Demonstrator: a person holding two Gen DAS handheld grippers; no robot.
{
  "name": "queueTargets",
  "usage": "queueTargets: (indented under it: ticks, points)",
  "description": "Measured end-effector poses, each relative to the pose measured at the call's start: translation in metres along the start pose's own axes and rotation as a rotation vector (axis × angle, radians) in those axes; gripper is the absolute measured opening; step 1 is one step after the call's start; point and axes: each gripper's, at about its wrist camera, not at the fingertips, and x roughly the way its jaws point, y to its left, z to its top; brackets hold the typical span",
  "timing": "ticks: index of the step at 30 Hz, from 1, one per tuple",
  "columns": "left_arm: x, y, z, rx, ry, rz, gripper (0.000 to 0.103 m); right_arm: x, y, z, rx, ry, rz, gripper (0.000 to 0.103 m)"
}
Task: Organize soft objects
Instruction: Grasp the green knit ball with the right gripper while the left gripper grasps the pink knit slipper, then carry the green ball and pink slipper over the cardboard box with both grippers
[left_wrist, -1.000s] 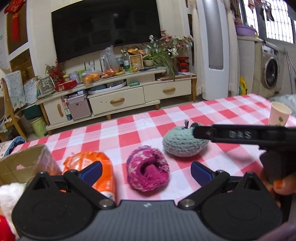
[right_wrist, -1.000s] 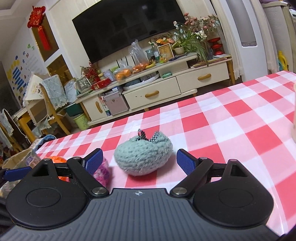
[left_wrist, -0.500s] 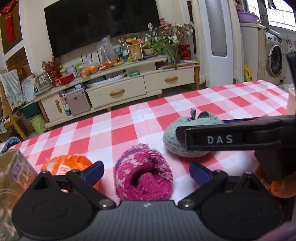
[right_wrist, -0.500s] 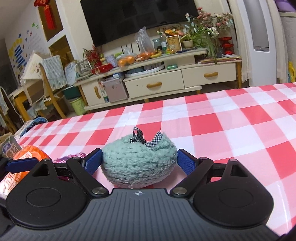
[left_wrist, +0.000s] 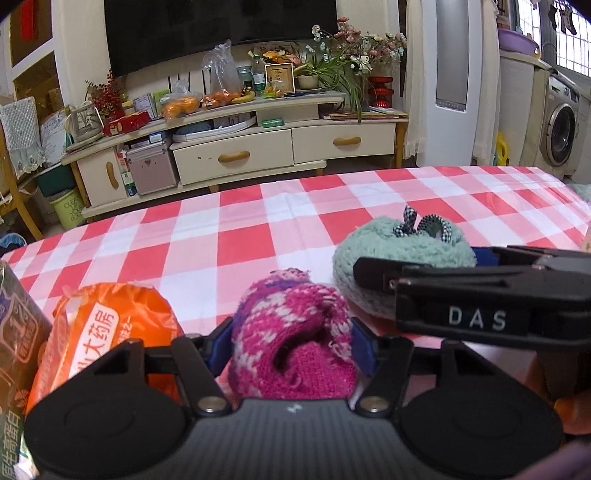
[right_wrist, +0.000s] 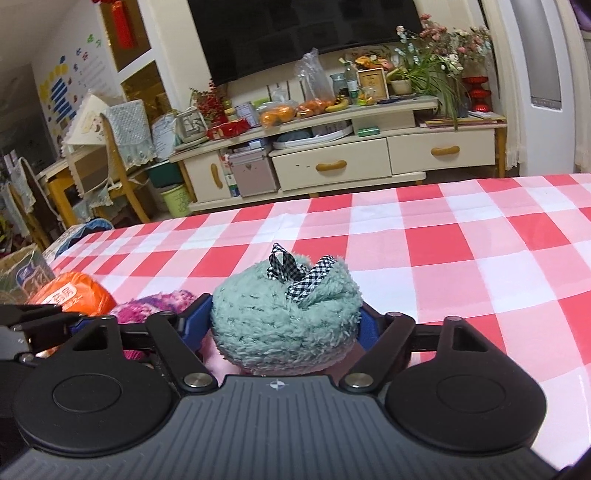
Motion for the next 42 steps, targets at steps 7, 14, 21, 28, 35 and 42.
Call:
queueTargets:
  ticks: [7, 14, 21, 28, 35, 42]
  points:
    - [-0.009, -0.001, -0.006, -0.029, 0.015, -0.029, 0.059, -0.011, -0.002, -0.006, -0.012, 0.011, 0.012, 0.089]
    - [-0.023, -0.008, -0.016, -0.034, 0.024, -0.062, 0.058, -0.024, -0.009, -0.013, 0.003, 0.024, 0.016, 0.088]
    - [-0.037, -0.015, -0.026, -0.043, 0.034, -0.103, 0.058, -0.035, -0.014, -0.022, 0.026, 0.029, 0.0, 0.088]
    - [-0.047, -0.019, -0.037, -0.041, 0.036, -0.123, 0.058, -0.046, -0.017, -0.029, 0.042, 0.036, -0.026, 0.087]
    - [-0.058, -0.026, -0.047, -0.047, 0.037, -0.144, 0.057, -0.056, -0.019, -0.034, 0.073, 0.047, -0.06, 0.087]
    - [-0.075, -0.03, -0.06, -0.062, 0.044, -0.173, 0.056, -0.067, -0.018, -0.041, 0.111, 0.056, -0.079, 0.086]
